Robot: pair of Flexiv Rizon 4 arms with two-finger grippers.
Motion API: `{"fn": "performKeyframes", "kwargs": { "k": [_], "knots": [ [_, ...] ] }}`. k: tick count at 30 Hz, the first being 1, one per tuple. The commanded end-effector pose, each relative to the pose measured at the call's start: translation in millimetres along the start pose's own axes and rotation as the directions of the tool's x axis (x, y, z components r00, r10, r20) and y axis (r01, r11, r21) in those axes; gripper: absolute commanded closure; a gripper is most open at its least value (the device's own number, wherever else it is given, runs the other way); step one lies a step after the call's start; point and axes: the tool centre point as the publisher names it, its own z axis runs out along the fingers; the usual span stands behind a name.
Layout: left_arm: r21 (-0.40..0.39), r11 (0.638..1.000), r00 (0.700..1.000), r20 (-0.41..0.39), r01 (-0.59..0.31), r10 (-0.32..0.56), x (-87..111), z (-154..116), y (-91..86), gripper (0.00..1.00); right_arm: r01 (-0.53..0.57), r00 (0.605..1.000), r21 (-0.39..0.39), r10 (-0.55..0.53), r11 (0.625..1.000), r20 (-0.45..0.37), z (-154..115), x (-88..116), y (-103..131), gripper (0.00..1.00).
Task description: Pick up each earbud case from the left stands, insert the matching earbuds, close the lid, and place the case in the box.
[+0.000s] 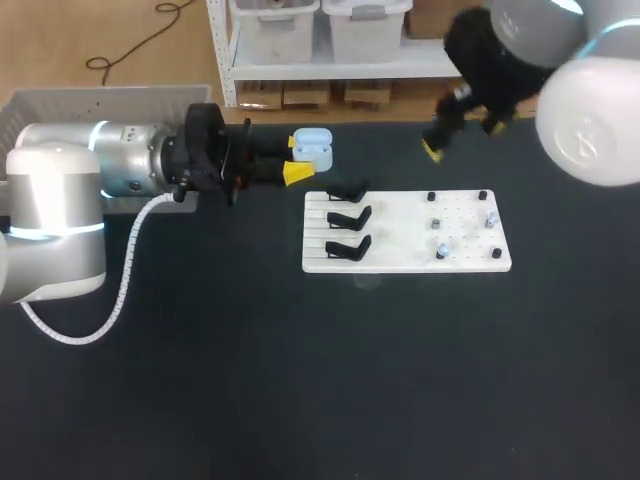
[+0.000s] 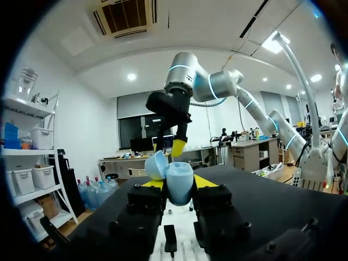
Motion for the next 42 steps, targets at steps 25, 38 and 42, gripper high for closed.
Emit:
{"fn": "performKeyframes", "kwargs": {
  "k": [25,38,42],
  "knots": [
    [-0.001,1.000,1.000,0.001,-0.001,0.001,0.4,-0.4,0.0,1.00,0.116,0.957,0.132,-0.076,0.984,-0.280,61.3,74.1,-30.4,0.00],
    [-0.001,1.000,1.000,0.001,-0.001,0.001,0.4,-0.4,0.0,1.00,0.158,0.942,0.113,-0.115,0.981,-0.315,90.9,78.7,-44.5,0.12],
    [-0.001,1.000,1.000,0.001,-0.001,0.001,0.4,-0.4,0.0,1.00,0.154,0.944,0.111,-0.113,0.982,-0.309,94.0,78.4,-49.1,0.35]
  ]
}}
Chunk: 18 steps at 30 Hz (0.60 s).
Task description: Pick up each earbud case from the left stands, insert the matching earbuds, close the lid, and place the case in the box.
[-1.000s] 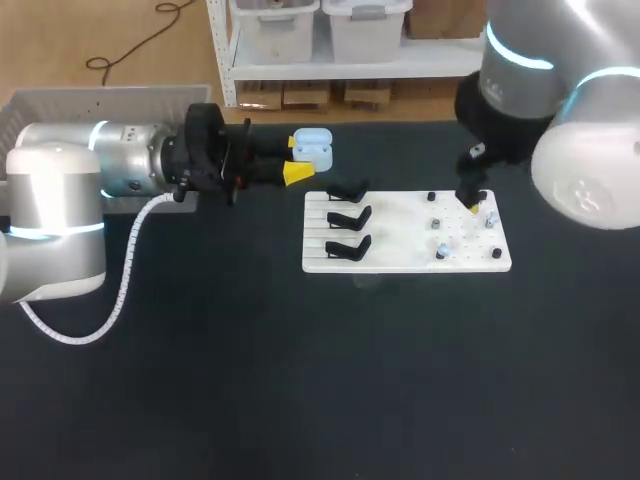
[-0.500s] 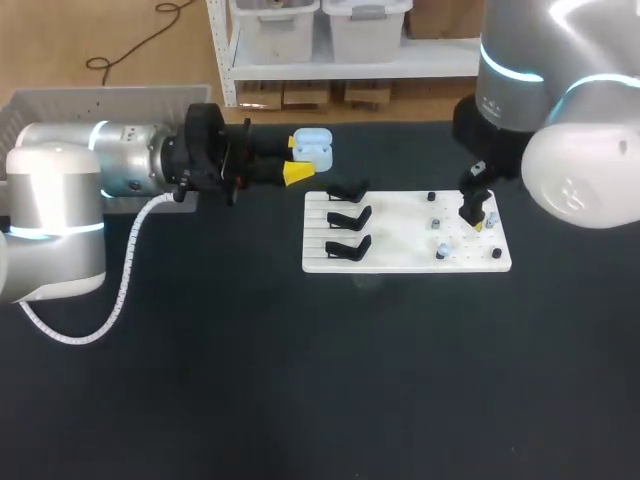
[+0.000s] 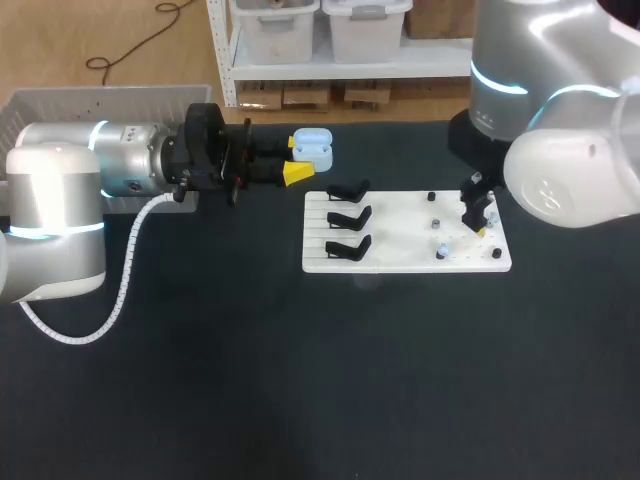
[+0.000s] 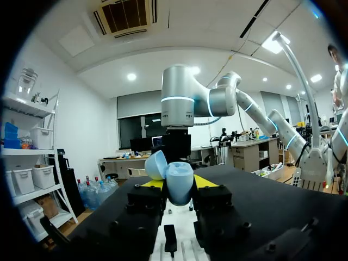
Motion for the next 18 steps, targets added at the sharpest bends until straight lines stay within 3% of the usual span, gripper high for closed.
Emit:
{"fn": "performKeyframes", "kwargs": {
  "k": [1,4,18],
  "knots": [
    [-0.001,1.000,1.000,0.001,-0.002,0.002,0.5,-0.4,-0.3,1.00,-0.002,1.000,-0.003,0.002,1.000,0.007,4.5,-1.0,-4.8,0.43],
    [-0.001,1.000,1.000,0.001,-0.002,0.002,0.5,-0.4,-0.3,1.00,-0.005,1.000,-0.001,0.005,1.000,0.014,6.8,-1.1,-7.6,0.51],
    [-0.001,1.000,1.000,0.001,-0.002,0.002,0.5,-0.4,-0.3,1.00,-0.019,0.999,0.037,0.017,0.999,0.044,14.4,-1.3,-7.8,0.56]
  ]
}}
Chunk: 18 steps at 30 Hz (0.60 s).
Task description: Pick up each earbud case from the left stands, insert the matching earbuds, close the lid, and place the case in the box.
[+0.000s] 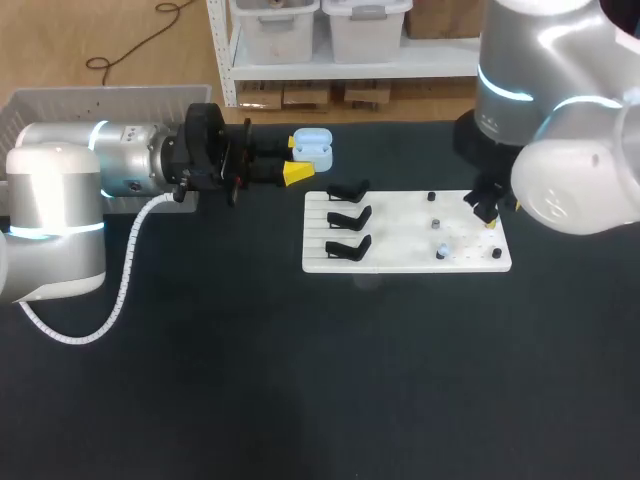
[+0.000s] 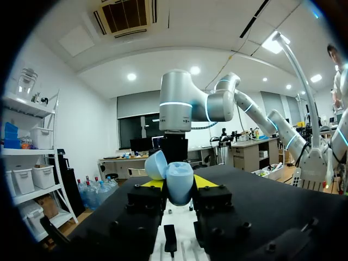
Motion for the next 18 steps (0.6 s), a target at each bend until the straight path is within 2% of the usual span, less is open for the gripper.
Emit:
{"fn": "performKeyframes", "kwargs": {
  "k": [1,18],
  "knots": [
    [-0.001,1.000,1.000,0.001,-0.002,0.002,0.5,-0.4,-0.4,1.00,-0.002,1.000,0.022,0.001,1.000,0.016,2.9,4.1,2.5,0.56],
    [-0.001,1.000,1.000,0.001,-0.002,0.002,0.5,-0.4,-0.4,1.00,0.006,0.999,0.068,-0.008,0.998,0.035,9.3,1.8,2.6,0.63]
  ]
}}
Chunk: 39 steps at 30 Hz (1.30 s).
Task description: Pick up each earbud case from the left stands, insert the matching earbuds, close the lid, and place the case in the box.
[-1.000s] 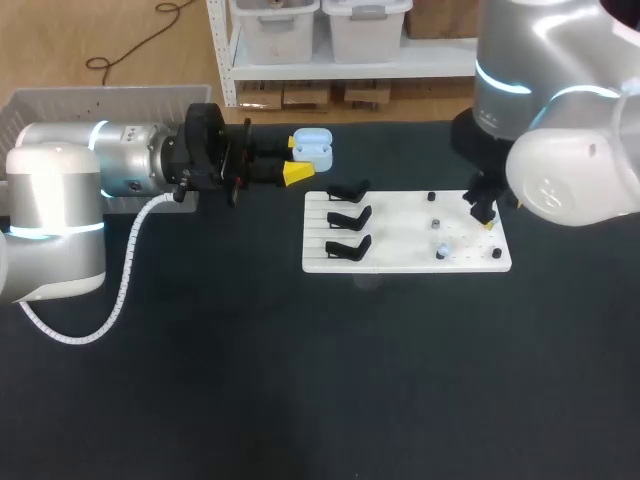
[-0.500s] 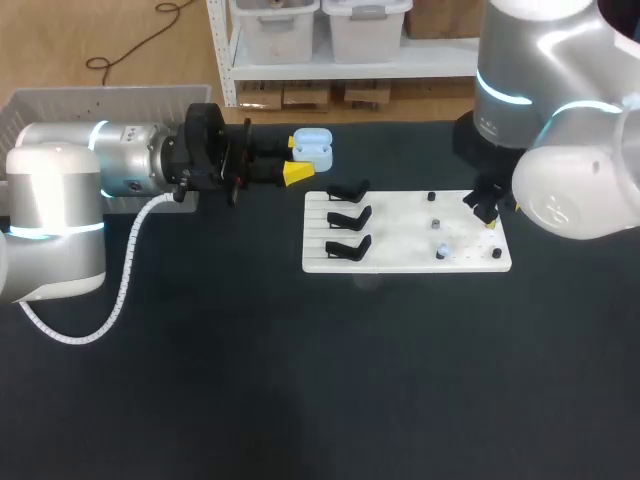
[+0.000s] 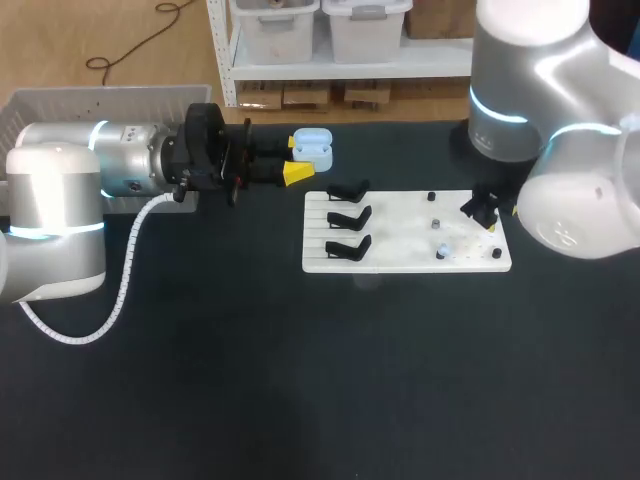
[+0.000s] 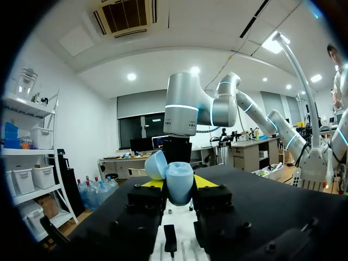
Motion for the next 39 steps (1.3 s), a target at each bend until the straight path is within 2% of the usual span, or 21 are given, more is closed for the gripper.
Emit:
{"fn": "performKeyframes", "kwargs": {
  "k": [1,15,39],
  "knots": [
    [-0.001,1.000,1.000,0.001,-0.002,0.002,0.5,-0.4,-0.4,1.00,-0.004,1.000,0.013,0.004,1.000,0.010,1.2,1.7,0.4,0.64],
    [-0.001,1.000,1.000,0.001,-0.002,0.002,0.5,-0.4,-0.4,1.00,0.000,1.000,0.041,-0.001,0.999,0.017,5.3,-1.0,-1.1,0.67],
    [-0.001,1.000,1.000,0.001,-0.002,0.002,0.5,-0.4,-0.4,1.00,0.008,1.000,0.038,-0.008,0.999,0.015,9.8,-3.3,-1.1,0.69]
  ]
}}
